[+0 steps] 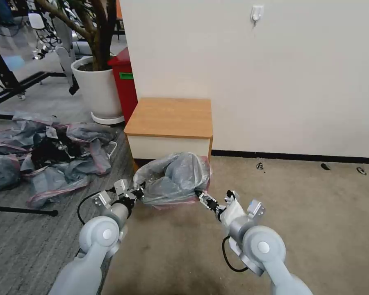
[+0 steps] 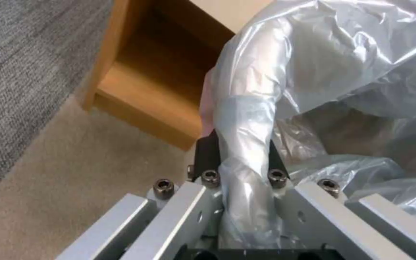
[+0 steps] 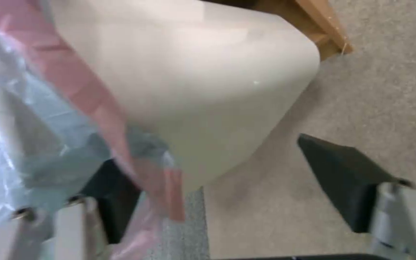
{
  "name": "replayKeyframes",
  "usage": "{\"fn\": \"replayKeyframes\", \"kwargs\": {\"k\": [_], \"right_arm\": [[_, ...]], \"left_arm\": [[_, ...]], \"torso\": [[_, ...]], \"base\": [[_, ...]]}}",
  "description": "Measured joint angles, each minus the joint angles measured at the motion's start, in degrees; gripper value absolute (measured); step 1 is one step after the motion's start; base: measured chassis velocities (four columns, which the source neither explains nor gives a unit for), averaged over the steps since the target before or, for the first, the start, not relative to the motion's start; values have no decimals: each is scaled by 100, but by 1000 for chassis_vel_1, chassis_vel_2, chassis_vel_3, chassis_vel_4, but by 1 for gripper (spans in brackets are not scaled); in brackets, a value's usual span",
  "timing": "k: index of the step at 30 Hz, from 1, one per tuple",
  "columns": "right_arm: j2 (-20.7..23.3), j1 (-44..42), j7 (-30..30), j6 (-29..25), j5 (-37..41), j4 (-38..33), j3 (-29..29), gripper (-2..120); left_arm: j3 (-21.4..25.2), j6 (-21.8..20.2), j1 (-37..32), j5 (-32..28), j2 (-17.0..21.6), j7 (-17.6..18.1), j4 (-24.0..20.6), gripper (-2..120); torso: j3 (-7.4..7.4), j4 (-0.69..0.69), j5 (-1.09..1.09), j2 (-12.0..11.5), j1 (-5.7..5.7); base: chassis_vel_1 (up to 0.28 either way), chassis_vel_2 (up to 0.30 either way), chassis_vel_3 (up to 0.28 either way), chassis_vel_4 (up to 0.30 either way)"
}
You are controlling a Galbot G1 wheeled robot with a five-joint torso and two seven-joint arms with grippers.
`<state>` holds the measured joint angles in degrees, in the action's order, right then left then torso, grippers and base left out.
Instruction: Pick up the garbage bag from the table and place it over the trash can.
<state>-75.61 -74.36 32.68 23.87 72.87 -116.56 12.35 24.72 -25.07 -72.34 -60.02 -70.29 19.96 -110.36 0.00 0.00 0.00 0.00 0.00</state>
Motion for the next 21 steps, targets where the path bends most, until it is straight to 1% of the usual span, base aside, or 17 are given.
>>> {"fn": "replayKeyframes", "kwargs": {"k": [1,2,3,4,6,12,14,15,17,18,20,21], "right_arm": [[5,-16,9,0,-6,-25,-1,87],[5,-16,9,0,-6,-25,-1,87],[12,-38,10,0,-12,-77,-1,91],[34,-70,10,0,-22,-147,-6,96],[94,-147,-47,0,-49,-284,-18,100],[237,-269,-256,47,-55,-480,-5,100],[342,-310,-442,95,-54,-525,73,100],[342,-310,-442,95,-54,-525,73,100],[477,-313,-618,126,-104,-525,181,100],[477,-313,-618,126,-104,-525,181,100],[692,-282,-810,132,-210,-506,238,100],[692,-282,-810,132,-210,-506,238,100]], "left_arm": [[3,0,5,1,14,0,5,2],[3,0,5,1,14,0,5,2],[5,0,13,4,36,0,20,2],[7,0,29,9,74,0,45,2],[12,0,57,16,152,-3,98,2],[24,-2,96,3,338,-33,155,2],[37,-9,93,-27,510,-111,162,2],[37,-9,93,-27,510,-111,162,2],[78,-16,64,-77,679,-208,161,2],[78,-16,64,-77,679,-208,161,2],[143,-29,2,-126,855,-340,147,2],[143,-29,2,-126,855,-340,147,2]], "torso": [[0,0,0,0,0],[0,0,0,0,0],[0,-1,0,0,0],[0,0,0,0,0],[0,0,-1,0,0],[0,0,-1,0,0],[0,-1,-1,0,0],[0,-1,-1,0,0],[0,-1,0,0,0],[0,-1,0,0,0],[0,-1,0,0,0],[0,-1,0,0,0]], "base": [[0,0,0,0],[0,0,0,0],[0,0,0,0],[0,0,0,0],[0,0,0,0],[0,0,0,0],[0,0,0,0],[0,0,0,0],[0,0,0,0],[0,0,0,0],[0,0,0,0],[0,0,0,0]]}}
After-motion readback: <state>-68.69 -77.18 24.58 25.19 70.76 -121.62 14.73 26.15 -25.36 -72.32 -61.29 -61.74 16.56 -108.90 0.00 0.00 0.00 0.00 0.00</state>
